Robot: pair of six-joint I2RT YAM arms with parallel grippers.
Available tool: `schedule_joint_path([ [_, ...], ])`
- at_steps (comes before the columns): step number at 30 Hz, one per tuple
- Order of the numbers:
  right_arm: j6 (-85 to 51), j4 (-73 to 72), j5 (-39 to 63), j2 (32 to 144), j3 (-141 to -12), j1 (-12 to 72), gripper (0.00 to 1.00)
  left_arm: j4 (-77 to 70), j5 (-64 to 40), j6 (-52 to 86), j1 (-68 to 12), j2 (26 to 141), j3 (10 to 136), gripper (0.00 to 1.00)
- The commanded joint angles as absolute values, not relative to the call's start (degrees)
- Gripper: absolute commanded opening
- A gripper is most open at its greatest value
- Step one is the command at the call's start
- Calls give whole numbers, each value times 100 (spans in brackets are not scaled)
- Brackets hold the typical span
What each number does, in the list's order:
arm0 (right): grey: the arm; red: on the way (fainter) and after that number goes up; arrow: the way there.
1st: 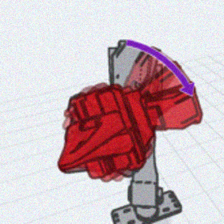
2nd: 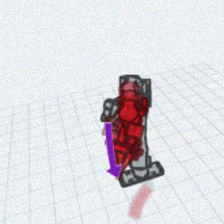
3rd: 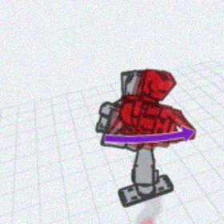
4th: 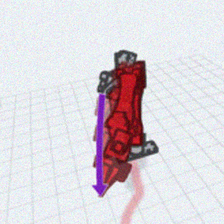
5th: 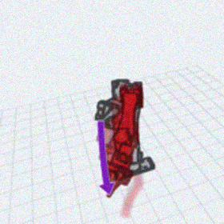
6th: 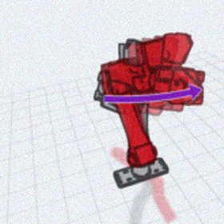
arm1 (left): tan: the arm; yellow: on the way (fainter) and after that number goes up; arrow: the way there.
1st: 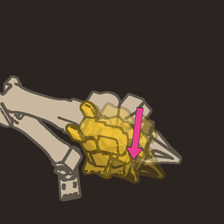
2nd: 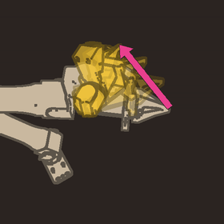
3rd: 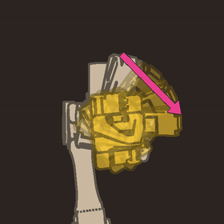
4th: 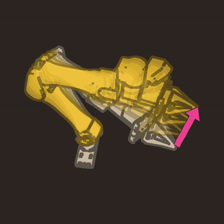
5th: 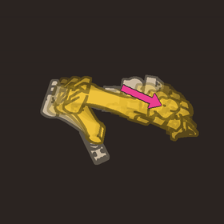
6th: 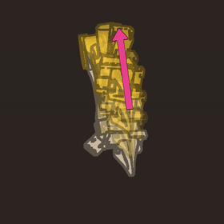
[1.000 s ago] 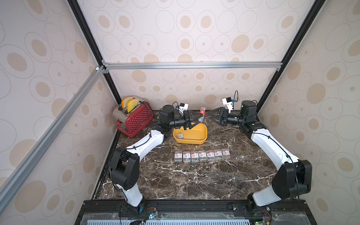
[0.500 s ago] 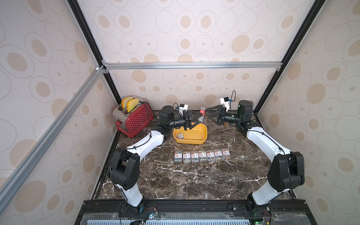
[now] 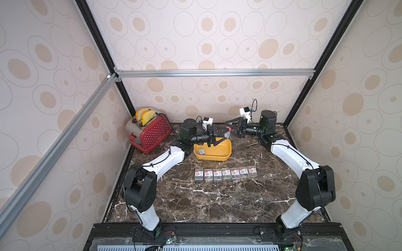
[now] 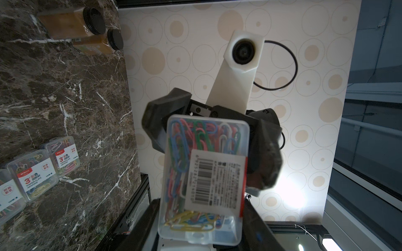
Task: Take the paper clips out of the storage box
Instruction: Pick up the boxed paper clips from the storage box.
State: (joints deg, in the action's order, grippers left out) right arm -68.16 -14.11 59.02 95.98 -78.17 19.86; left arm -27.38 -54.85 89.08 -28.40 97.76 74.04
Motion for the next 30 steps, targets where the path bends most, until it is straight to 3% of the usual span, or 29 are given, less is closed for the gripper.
schedule_joint_path([
  [1,-6817,-1534,6016,9686,-7931,2022,61,-2931,-5572,8714,-2857,9815,7617,34],
  [5,-6863,-1499,5982,9633,-7884,2022,43,-2439,-5622,8263,-2857,9791,7737,49],
  [8,-6944,-1457,5917,9585,-7864,2029,42,-1359,-5660,7278,-2832,9691,7938,72],
  [12,-6915,-1017,5715,9495,-7845,2013,40,96,-5426,5710,-2683,9433,8177,82],
  [18,-7308,-549,5258,9367,-7750,1987,36,2265,-4248,2957,-2657,8943,8576,80],
  [25,-7981,-111,4647,9279,-7657,1987,34,2388,-2748,1015,-3221,8369,8060,76],
  [30,-8426,-221,4340,9242,-7565,2005,33,1981,-2081,635,-3645,8401,7795,77],
])
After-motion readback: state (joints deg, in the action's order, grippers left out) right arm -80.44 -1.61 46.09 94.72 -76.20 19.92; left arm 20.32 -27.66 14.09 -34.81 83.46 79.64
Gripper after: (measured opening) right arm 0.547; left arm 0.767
